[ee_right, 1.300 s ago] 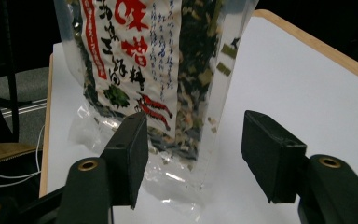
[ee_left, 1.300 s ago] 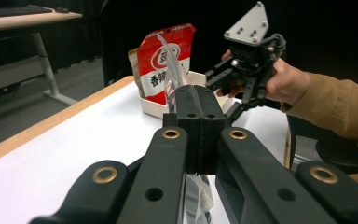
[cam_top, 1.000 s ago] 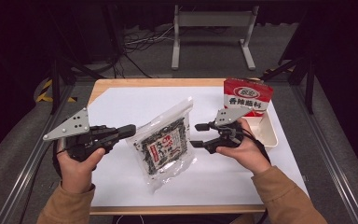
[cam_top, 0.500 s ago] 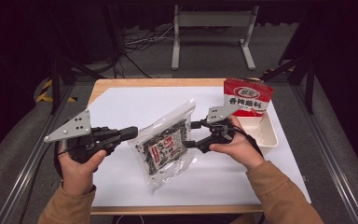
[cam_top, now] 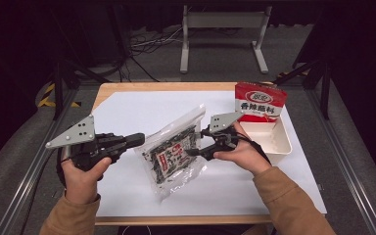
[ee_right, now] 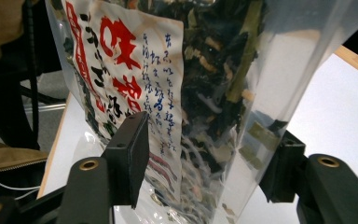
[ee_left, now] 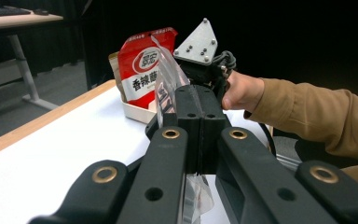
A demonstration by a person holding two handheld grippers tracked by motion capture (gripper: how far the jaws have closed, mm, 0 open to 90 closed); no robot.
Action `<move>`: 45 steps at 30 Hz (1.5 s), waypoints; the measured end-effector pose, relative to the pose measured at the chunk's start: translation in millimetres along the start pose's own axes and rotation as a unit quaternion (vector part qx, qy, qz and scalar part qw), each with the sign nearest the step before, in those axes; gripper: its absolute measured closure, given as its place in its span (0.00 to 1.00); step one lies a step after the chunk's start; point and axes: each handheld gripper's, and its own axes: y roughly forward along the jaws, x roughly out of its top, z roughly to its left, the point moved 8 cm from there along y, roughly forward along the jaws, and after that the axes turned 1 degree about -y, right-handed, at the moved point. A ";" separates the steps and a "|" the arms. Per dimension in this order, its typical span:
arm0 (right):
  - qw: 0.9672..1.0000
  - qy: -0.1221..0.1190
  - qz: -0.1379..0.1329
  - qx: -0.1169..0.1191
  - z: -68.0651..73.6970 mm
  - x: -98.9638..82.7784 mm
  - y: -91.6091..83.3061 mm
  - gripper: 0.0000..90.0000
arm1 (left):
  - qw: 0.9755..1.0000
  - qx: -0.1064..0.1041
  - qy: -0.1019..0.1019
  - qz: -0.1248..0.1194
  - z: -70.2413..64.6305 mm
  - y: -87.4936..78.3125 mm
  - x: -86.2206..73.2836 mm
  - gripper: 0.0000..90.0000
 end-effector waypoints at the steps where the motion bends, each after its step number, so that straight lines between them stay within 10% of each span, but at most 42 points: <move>1: 1.000 0.000 -0.003 0.003 -0.2 0.3 0.0 0.47 | 1.000 -0.002 -0.002 -0.001 -0.7 0.5 0.1 1.00; 11: 0.999 -0.004 -0.024 0.022 1.6 8.9 2.7 0.46 | 1.000 -0.002 0.001 -0.002 -1.4 0.6 0.3 1.00; 28: 0.997 -0.047 -0.004 0.059 22.2 11.5 -24.6 0.83 | 1.000 0.013 -0.011 -0.025 7.3 -5.7 3.9 1.00; 45: 0.999 -0.031 -0.010 0.042 25.3 13.6 -46.9 0.85 | 0.998 0.062 0.004 0.003 16.6 1.7 -2.2 0.50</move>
